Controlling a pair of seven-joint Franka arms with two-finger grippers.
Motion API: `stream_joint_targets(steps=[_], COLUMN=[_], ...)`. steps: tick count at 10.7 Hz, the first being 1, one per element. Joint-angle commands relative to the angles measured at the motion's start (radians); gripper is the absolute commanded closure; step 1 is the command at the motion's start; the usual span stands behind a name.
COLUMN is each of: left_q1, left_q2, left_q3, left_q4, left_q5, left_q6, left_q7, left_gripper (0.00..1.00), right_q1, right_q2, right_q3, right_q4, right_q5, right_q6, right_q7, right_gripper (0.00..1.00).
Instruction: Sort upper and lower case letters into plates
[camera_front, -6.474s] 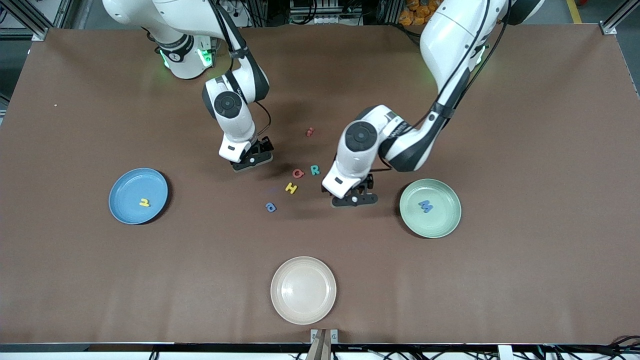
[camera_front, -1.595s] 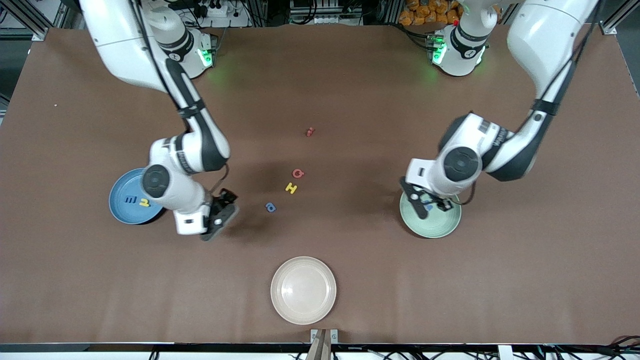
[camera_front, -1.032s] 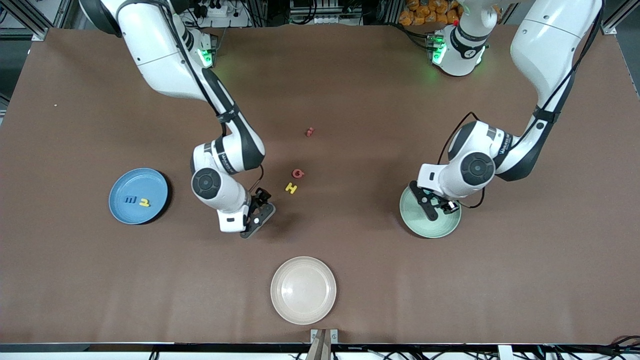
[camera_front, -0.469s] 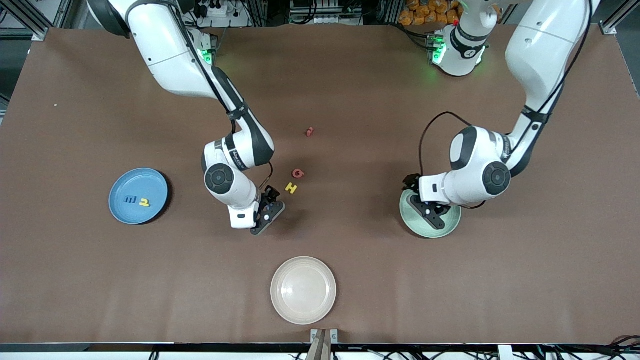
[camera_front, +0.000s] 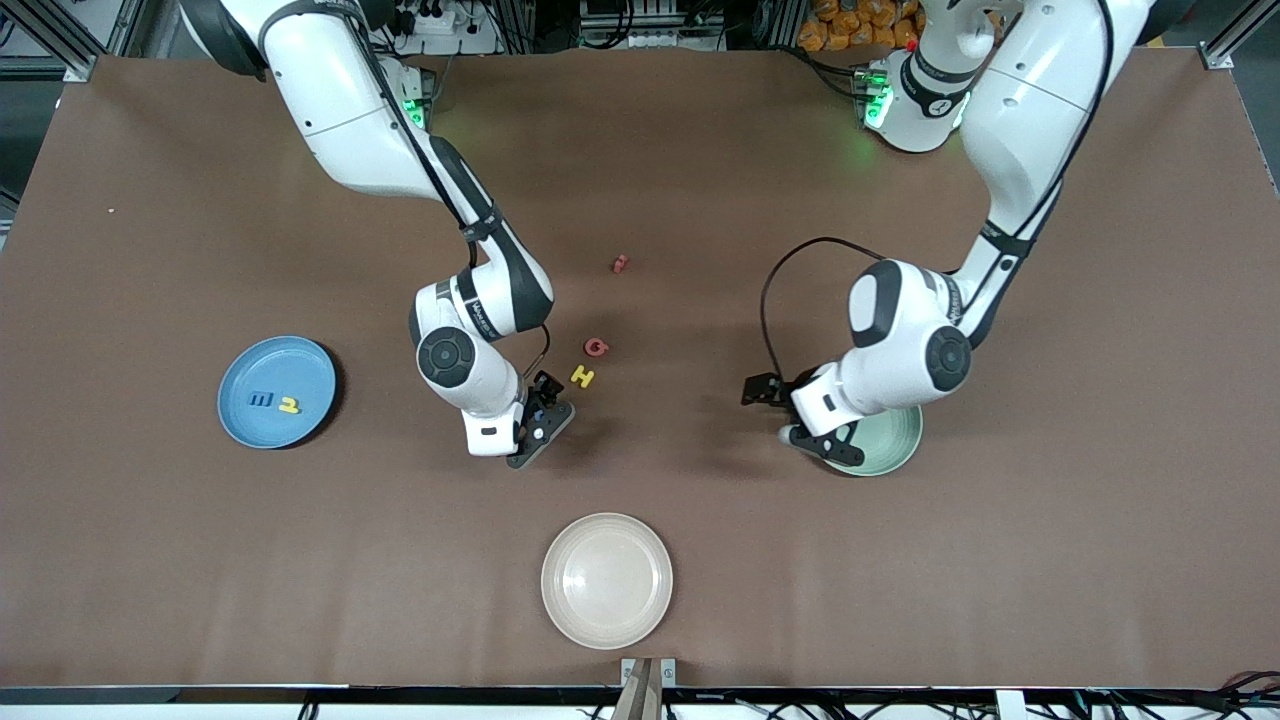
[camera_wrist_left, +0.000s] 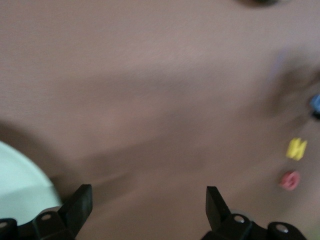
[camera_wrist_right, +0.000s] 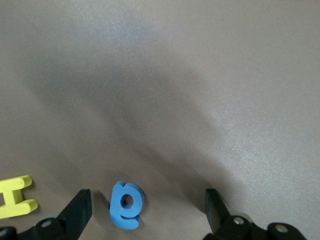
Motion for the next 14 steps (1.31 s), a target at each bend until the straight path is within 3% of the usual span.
stream_joint_targets(steps=[1,3,5,7,10,11,12,13,14], left_q1=[-0.075,-0.133,-0.158,-0.153,-0.147,-0.152,-0.156,-0.158,-0.160], left_q2=[0.028,0.044,0.065,0.065,0.067,0.067,0.068,0.070,0.073], left_q3=[0.004,0.006,0.011,0.014,0.014,0.014,0.012,0.014,0.012], left_q4=[0.037,0.037,0.037,0.034,0.031,0.034,0.037,0.037,0.037], left_q5=[-0.021,-0.013,-0.010,0.042,0.045,0.045,0.045,0.045,0.045], left_q6=[0.111,0.214,0.288,0.292,0.292,0.292,0.292,0.293,0.293], left_q7=[-0.198,-0.295,-0.295,-0.295,-0.297,-0.298,-0.300,-0.300,-0.300], left_gripper=[0.00,0.00,0.00,0.00,0.00,0.00,0.00,0.00,0.00], right_q1=[0.023,0.041,0.087,0.119,0.119,0.119,0.118,0.118,0.118], right_q2=[0.014,0.008,0.008,0.007,0.002,0.002,0.002,0.002,0.002], right_q3=[-0.006,-0.013,-0.062,-0.098,-0.102,-0.104,-0.104,-0.104,-0.104], right_q4=[0.005,-0.006,-0.009,-0.017,-0.023,-0.023,-0.021,-0.021,-0.021], right_q5=[0.001,-0.004,-0.013,-0.024,-0.035,-0.042,-0.071,-0.076,-0.076], right_q6=[-0.001,0.000,-0.003,-0.004,-0.007,-0.006,-0.003,-0.001,0.000], right_q7=[0.016,0.016,0.016,0.015,0.015,0.013,0.015,0.013,0.013], right_gripper=[0.00,0.00,0.00,0.00,0.00,0.05,0.73,1.00,1.00])
